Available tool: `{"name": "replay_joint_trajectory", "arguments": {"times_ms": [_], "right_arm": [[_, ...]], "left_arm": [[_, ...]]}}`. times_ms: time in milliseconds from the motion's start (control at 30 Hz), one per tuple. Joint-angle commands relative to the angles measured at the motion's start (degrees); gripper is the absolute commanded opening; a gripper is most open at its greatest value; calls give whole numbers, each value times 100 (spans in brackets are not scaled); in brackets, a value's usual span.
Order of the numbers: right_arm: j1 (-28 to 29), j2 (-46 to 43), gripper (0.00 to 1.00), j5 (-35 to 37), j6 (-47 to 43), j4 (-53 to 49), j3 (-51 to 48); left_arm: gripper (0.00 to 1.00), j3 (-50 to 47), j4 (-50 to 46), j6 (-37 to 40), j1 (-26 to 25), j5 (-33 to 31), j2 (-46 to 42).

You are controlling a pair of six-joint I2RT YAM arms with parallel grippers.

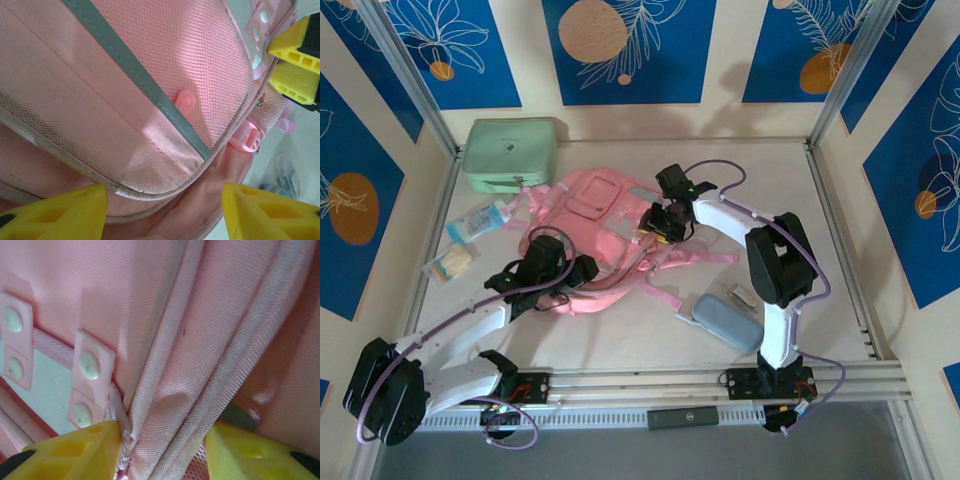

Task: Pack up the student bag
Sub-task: Rotate the student bag at the center of the table.

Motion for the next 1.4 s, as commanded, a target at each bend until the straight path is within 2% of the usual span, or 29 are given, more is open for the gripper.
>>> {"name": "replay_joint_trajectory", "arguments": {"times_ms": [0, 300, 467, 633, 800, 900, 1000, 1167, 1233, 1367], "right_arm": [[52, 295, 37, -105, 49, 148, 106], [4, -381, 0, -364, 281, 956, -483], [-34, -729, 0, -552, 312, 1267, -759], [134, -1016, 0, -580, 470, 1377, -1035], [468, -1316, 0, -443, 900, 1723, -1437], [535, -1243, 0, -378, 1061, 1782, -1452], [495, -1268, 0, -503, 1357, 2083, -1647], [616, -1534, 0, -112, 1645, 2221, -1854], [636, -1587, 0, -67, 1739, 2297, -1919], [777, -1698, 0, 179, 1961, 2394, -2049]], "left_arm": [[63, -57, -41, 91, -20, -227, 149], [64, -120, 486, 89, 256, -142, 782], [64, 204, 668, 314, 524, -75, 1267], [63, 507, 693, 624, 1040, 143, 1601], [63, 535, 564, 891, 1631, 331, 1410], [64, 562, 281, 1038, 1809, 456, 1070], [66, 644, -79, 1245, 1823, 591, 553], [67, 734, -867, 1159, 1709, 909, -264], [67, 730, -1116, 972, 1502, 873, -592], [67, 752, -1498, 550, 786, 351, -1053]]}}
